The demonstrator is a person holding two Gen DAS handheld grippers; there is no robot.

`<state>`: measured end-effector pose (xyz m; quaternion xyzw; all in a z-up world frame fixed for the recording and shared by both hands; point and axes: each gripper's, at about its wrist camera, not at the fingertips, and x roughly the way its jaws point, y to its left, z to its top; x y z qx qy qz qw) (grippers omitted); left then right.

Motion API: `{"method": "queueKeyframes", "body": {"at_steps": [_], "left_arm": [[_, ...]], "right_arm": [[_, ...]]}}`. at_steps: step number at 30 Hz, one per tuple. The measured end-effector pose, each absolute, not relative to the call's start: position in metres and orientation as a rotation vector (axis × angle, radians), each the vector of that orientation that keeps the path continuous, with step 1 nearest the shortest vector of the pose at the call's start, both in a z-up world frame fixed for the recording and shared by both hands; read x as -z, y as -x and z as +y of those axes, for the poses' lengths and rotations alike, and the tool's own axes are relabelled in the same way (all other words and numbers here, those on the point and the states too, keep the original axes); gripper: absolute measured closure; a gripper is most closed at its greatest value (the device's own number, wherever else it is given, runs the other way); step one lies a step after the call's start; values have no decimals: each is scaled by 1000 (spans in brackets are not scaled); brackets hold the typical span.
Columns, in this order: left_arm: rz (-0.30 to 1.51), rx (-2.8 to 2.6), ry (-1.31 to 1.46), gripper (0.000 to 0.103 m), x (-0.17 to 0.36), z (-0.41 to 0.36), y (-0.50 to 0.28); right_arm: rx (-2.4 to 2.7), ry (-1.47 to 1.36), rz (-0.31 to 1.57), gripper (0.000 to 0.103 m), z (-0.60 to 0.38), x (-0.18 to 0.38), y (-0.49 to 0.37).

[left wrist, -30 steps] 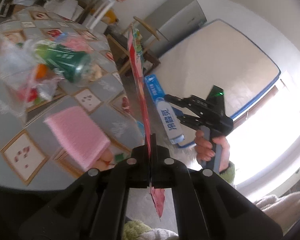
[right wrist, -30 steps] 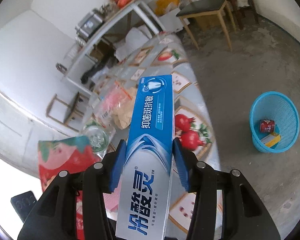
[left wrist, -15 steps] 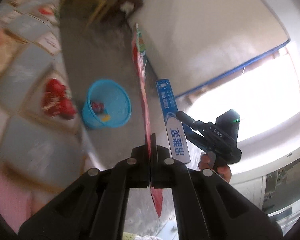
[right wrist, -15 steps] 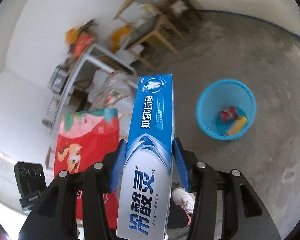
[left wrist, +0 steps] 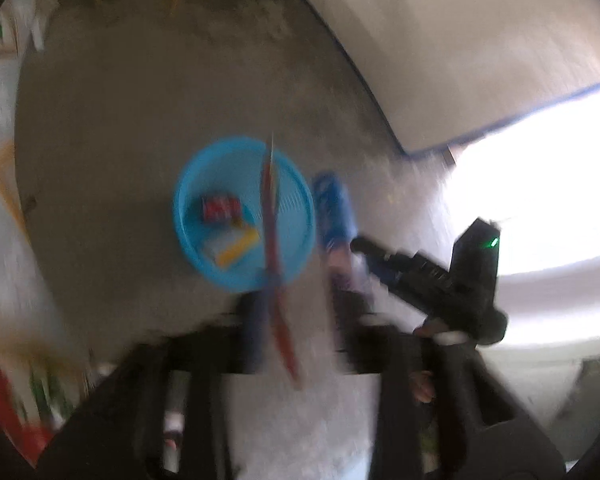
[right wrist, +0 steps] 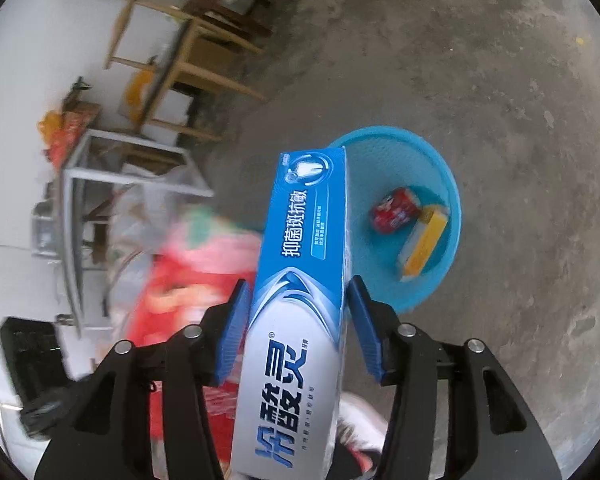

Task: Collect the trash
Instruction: 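Carry the bag and toothpaste box to the wastebasket and release both, then return to the table and grasp the pink bubble-wrap sheet with the right gripper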

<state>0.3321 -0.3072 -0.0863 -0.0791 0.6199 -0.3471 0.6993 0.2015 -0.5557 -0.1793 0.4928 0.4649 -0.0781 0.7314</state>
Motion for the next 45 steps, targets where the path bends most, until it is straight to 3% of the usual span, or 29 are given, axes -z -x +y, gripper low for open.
{"method": "queueKeyframes", "body": {"at_steps": [5,13,18,20,29,34,40,45], "left_arm": [[1381,766,269,54,84,-295,-327],[1258,820,156,49,33,-247,-282],[1165,832,145,40,-10,-189,-251],[1117,820,151,37,-26,-160,-238],[819,556,241,28,-86,27,-146],[801,467,305,28,-71,88,-110],[882,443,432,28,-11,119,-83],[933,478,522,31,26,116,-76]], "right_arm": [[221,-1100,1018,47,-563,209,-197],[197,-1058,1013,47,-545,207,-153],[139,-1001,1003,46,-520,178,-119],[105,-967,987,41,-505,158,-103],[-218,-846,923,37,-417,79,-75],[-422,-763,902,35,-343,33,-85],[-599,-664,960,35,-239,10,-113],[-610,-525,1072,53,-160,15,-137]]}}
